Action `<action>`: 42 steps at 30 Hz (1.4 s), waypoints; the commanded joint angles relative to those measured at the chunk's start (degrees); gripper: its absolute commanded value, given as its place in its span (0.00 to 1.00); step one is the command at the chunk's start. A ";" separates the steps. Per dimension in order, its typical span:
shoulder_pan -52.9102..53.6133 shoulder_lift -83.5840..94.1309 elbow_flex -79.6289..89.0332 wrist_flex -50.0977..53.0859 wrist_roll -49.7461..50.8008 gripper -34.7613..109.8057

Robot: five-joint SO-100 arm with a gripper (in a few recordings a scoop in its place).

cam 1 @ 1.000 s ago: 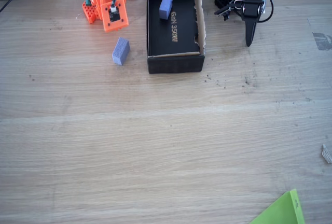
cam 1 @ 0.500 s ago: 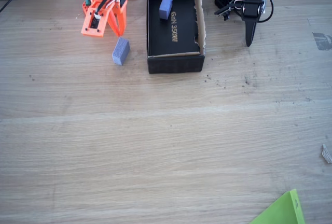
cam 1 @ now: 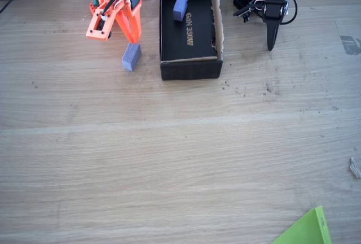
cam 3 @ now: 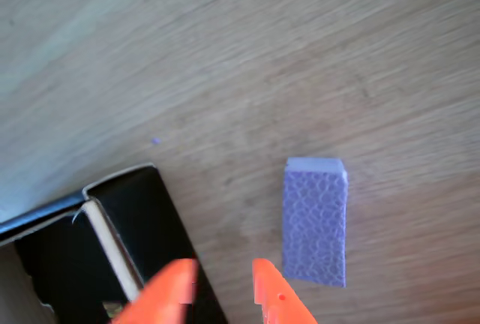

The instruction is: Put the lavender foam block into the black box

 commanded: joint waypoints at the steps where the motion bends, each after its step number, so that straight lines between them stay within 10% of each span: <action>1: 1.23 1.23 -0.26 0.26 0.09 0.41; 42: 6.15 -6.33 -0.88 0.18 6.50 0.40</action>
